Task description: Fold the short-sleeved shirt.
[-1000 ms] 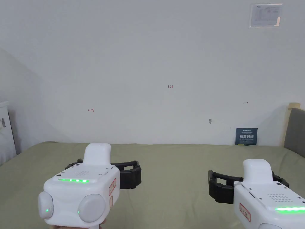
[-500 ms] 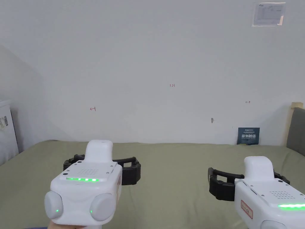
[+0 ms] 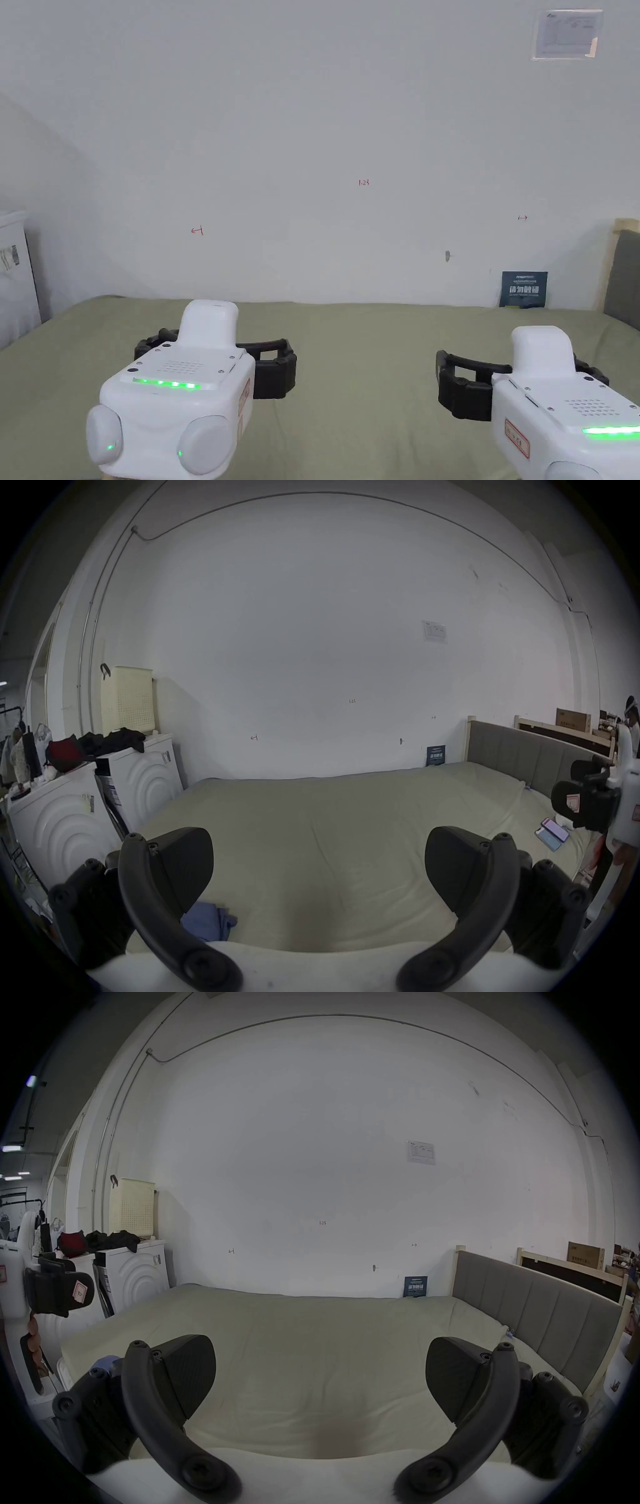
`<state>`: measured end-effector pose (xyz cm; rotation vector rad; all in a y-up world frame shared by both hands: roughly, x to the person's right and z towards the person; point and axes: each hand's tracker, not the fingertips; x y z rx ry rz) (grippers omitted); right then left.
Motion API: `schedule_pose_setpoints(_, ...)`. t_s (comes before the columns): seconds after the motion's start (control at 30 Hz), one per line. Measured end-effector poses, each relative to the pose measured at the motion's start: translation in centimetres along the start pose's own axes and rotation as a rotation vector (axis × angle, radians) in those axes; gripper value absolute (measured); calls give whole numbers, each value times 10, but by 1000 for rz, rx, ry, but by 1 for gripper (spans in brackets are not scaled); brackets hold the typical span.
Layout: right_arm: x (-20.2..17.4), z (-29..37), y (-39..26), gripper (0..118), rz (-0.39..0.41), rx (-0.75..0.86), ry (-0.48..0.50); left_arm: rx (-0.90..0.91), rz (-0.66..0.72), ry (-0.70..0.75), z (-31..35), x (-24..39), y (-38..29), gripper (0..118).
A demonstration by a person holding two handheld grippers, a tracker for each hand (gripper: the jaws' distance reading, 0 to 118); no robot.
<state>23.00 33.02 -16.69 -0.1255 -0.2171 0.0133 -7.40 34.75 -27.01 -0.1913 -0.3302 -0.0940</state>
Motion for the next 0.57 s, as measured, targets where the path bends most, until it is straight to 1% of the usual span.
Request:
schedule_pose_setpoints(0.2, 1, -1, 0, 118, 5, 2, -2, -18, 19, -5, 1, 0, -1, 118)
schedule_pose_setpoints(0.47, 3, 0, -4, 118, 9, -5, 2, -19, 10, 14, -6, -8, -9, 118)
schedule_pose_setpoints(0.57, 2, 4, -6, 118, 22, -7, -7, -21, 12, 18, -6, -11, -12, 118)
